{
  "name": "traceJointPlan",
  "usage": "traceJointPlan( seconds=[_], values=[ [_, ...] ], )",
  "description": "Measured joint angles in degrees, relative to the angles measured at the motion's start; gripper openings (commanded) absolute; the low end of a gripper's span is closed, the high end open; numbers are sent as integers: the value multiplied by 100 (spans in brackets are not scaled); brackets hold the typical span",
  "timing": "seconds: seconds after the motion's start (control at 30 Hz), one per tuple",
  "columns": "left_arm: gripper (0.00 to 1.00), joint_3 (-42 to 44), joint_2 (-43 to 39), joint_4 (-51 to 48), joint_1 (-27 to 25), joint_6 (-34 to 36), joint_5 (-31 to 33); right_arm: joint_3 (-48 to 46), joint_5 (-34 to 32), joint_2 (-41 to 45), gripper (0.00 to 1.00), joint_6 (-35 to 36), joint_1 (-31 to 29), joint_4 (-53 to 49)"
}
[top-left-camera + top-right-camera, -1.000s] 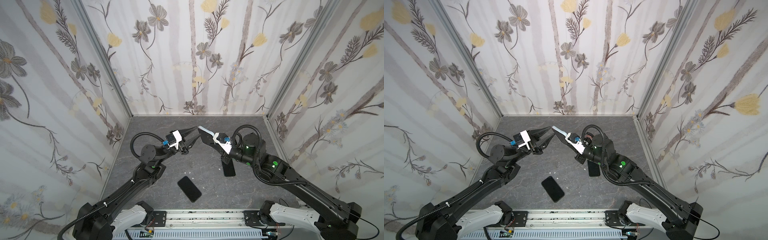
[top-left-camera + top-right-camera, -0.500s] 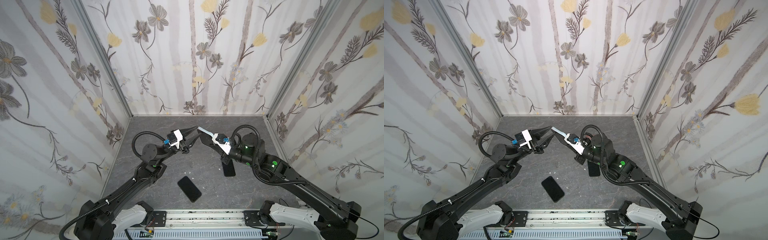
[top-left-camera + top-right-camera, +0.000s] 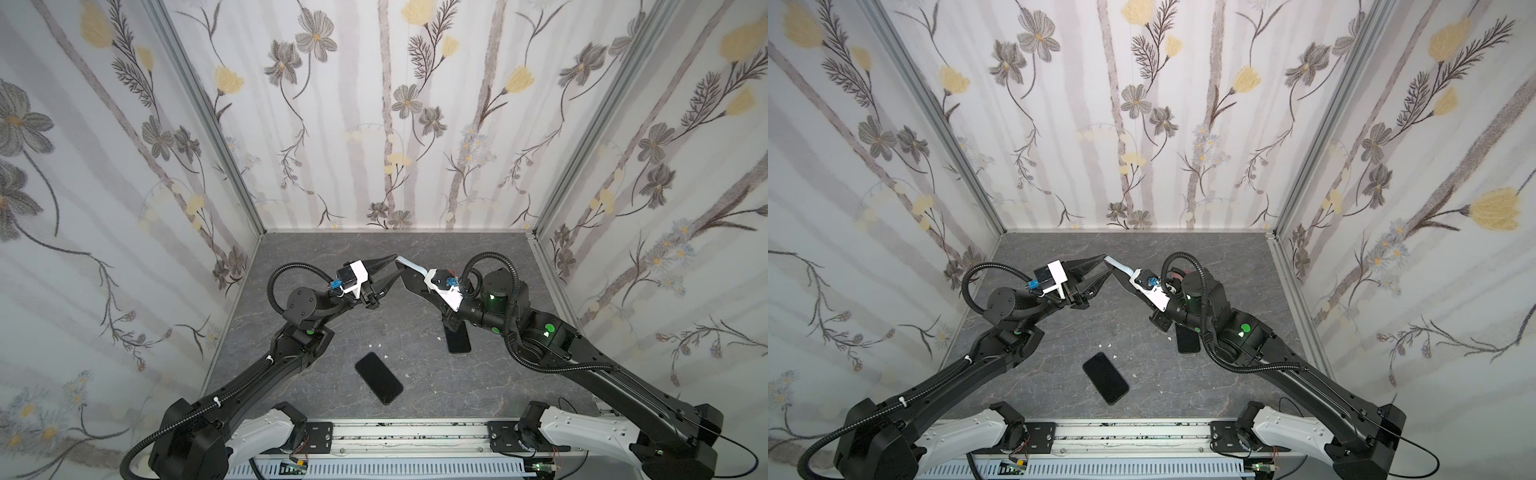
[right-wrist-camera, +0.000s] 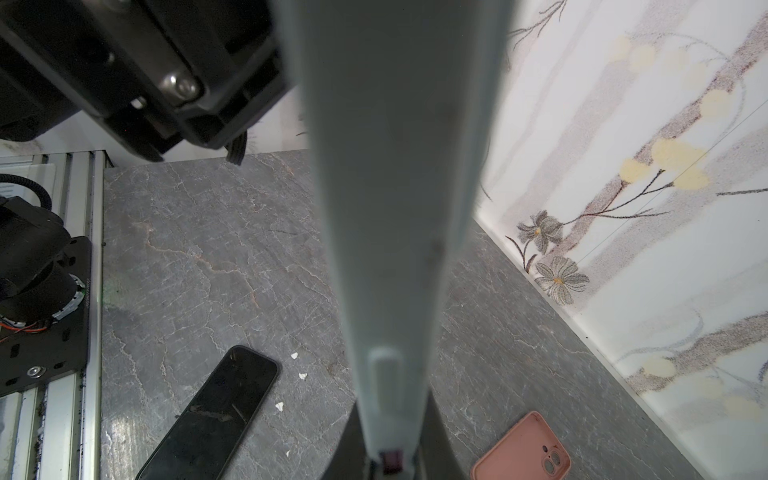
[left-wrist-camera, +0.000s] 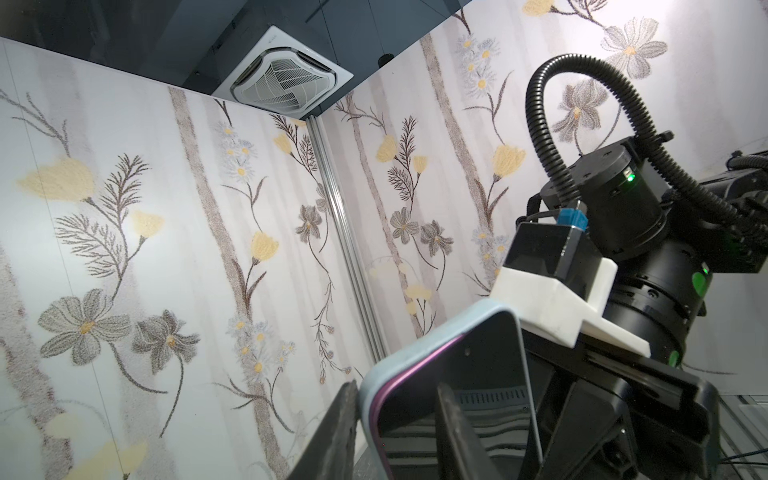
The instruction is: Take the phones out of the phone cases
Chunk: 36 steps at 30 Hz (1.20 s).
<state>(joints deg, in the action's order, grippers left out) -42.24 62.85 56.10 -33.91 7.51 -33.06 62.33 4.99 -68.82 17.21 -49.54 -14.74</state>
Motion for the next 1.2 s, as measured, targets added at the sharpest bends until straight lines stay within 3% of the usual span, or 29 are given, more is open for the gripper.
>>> traceJointPlan(
  seconds=[0.37, 1.2],
  values=[
    [40, 114, -219, -149, -17, 179, 444, -52, -299, 9, 0, -17, -7, 223],
    [34, 109, -179, -144, -13, 190, 343, 105, -186, -234, 0, -20, -7, 155]
  ],
)
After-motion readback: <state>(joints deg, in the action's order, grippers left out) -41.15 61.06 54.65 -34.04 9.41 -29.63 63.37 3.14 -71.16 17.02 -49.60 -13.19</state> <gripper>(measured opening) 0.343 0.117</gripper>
